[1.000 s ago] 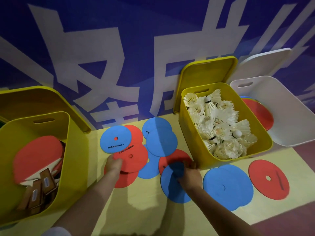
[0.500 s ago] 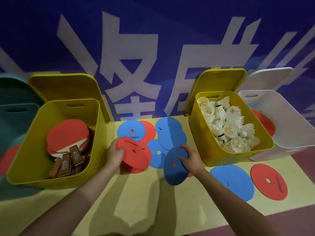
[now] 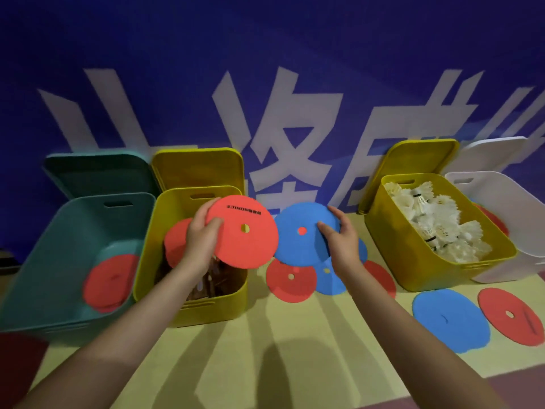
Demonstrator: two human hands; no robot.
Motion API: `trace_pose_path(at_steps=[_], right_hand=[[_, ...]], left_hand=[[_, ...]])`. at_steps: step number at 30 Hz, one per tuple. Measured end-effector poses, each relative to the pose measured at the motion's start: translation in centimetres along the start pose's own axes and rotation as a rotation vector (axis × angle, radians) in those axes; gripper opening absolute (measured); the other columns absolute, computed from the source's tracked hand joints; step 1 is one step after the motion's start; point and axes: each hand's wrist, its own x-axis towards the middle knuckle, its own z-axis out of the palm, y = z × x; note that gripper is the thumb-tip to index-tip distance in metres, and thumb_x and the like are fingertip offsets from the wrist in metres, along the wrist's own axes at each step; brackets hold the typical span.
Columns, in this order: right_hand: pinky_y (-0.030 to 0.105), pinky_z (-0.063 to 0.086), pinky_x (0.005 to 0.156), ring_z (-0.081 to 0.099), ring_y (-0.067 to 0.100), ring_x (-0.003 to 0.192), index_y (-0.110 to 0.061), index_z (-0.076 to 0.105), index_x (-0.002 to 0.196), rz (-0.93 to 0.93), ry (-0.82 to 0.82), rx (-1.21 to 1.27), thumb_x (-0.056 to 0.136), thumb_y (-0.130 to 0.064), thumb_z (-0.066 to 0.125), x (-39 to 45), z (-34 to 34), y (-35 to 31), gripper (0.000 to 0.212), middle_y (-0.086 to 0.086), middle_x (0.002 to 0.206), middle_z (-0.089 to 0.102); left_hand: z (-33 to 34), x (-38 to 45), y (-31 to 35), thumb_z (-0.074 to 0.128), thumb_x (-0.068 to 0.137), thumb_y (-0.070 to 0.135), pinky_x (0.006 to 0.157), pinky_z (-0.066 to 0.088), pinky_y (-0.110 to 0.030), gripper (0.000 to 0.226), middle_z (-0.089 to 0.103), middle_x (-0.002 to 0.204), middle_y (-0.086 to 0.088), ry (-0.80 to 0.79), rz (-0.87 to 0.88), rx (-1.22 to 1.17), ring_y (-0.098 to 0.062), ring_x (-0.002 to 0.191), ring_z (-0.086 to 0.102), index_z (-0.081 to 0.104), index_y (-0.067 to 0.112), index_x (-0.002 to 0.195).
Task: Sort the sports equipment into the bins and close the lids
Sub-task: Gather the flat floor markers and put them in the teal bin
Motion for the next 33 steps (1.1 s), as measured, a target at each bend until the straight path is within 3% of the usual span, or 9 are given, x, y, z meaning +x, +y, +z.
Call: trace_pose_path(at_steps=[2,5,9,13,19,22,27,30,33], right_hand=[[0.045,0.053,0.088,0.059,0.020,0.106,-0.034,0.057,0.120,0.001,-0.021,0.017,0.087,-0.020,0.064,-1.6,2.5,-0.8,0.037,-0.002,0.123,0.055],[0.045,0.055,0.084,0.059,0.021,0.103,-0.033,0.057,0.122,0.012,-0.043,0.048,0.088,-0.019,0.063,-4.0,6.6,-1.8,0.038,-0.004,0.118,0.055],[0.033,0.055,0.073,0.060,0.018,0.099,-0.030,0.056,0.123,0.000,-0.080,0.075,0.089,-0.016,0.062,-6.6,12.1,-2.0,0.037,-0.003,0.117,0.056],[0.038,0.054,0.079,0.059,0.023,0.105,-0.028,0.055,0.124,0.009,-0.119,0.081,0.089,-0.018,0.063,-8.3,17.3,-1.7,0.038,0.003,0.124,0.055],[0.043,0.052,0.087,0.055,0.025,0.109,-0.028,0.055,0.119,-0.027,-0.185,0.104,0.089,-0.013,0.062,-9.7,25.7,-3.1,0.034,0.004,0.122,0.054],[0.035,0.051,0.078,0.055,0.024,0.107,-0.022,0.055,0.123,-0.042,-0.228,0.081,0.090,-0.013,0.061,-9.5,28.8,-3.8,0.035,0.004,0.123,0.054],[0.028,0.051,0.070,0.055,0.022,0.103,-0.028,0.056,0.117,-0.069,-0.262,0.063,0.091,-0.011,0.060,-8.0,31.8,-4.8,0.032,0.000,0.119,0.054],[0.031,0.051,0.073,0.055,0.022,0.104,-0.029,0.056,0.117,-0.045,-0.252,0.042,0.090,-0.011,0.060,-7.3,33.1,-4.0,0.032,0.000,0.120,0.054],[0.040,0.052,0.085,0.054,0.022,0.110,-0.027,0.056,0.121,-0.025,-0.257,-0.014,0.090,-0.013,0.061,-7.5,34.3,-2.3,0.034,-0.002,0.124,0.055]], left_hand=[[-3.3,0.4,0.2,0.046,0.089,0.003,0.085,0.047,-0.035,0.041,0.060,0.118,-0.001,0.054,0.007,-0.024,-0.019,0.104,0.056,0.058,0.029,0.119],[-8.4,0.9,0.4,0.044,0.090,0.004,0.086,0.047,-0.035,0.040,0.059,0.119,-0.002,0.177,0.006,-0.043,-0.018,0.105,0.055,0.057,0.020,0.124],[-15.5,2.2,-0.2,0.044,0.089,0.004,0.091,0.048,-0.037,0.040,0.061,0.120,-0.003,0.315,0.020,-0.085,-0.019,0.106,0.058,0.058,0.017,0.124],[-22.1,3.8,-1.2,0.045,0.089,0.004,0.095,0.046,-0.040,0.039,0.062,0.122,-0.007,0.409,0.049,-0.047,-0.023,0.110,0.058,0.057,0.014,0.125],[-28.7,7.1,-5.3,0.049,0.088,0.000,0.096,0.044,-0.034,0.044,0.060,0.125,-0.007,0.298,-0.057,0.279,-0.024,0.111,0.056,0.055,0.015,0.129],[-30.6,8.8,-8.7,0.057,0.086,0.002,0.094,0.045,-0.032,0.049,0.060,0.127,-0.006,0.157,-0.161,0.426,-0.023,0.111,0.057,0.053,0.019,0.133],[-31.3,11.3,-13.3,0.055,0.081,-0.002,0.096,0.049,-0.037,0.051,0.065,0.122,-0.007,0.070,-0.270,0.422,-0.023,0.108,0.061,0.058,0.018,0.128],[-31.5,12.2,-15.2,0.053,0.082,-0.003,0.093,0.050,-0.036,0.048,0.066,0.118,-0.010,0.079,-0.331,0.455,-0.025,0.104,0.063,0.060,0.016,0.125],[-31.4,12.6,-15.9,0.051,0.087,0.002,0.097,0.041,-0.030,0.046,0.060,0.128,-0.013,0.119,-0.350,0.590,-0.028,0.116,0.057,0.053,0.011,0.133]])
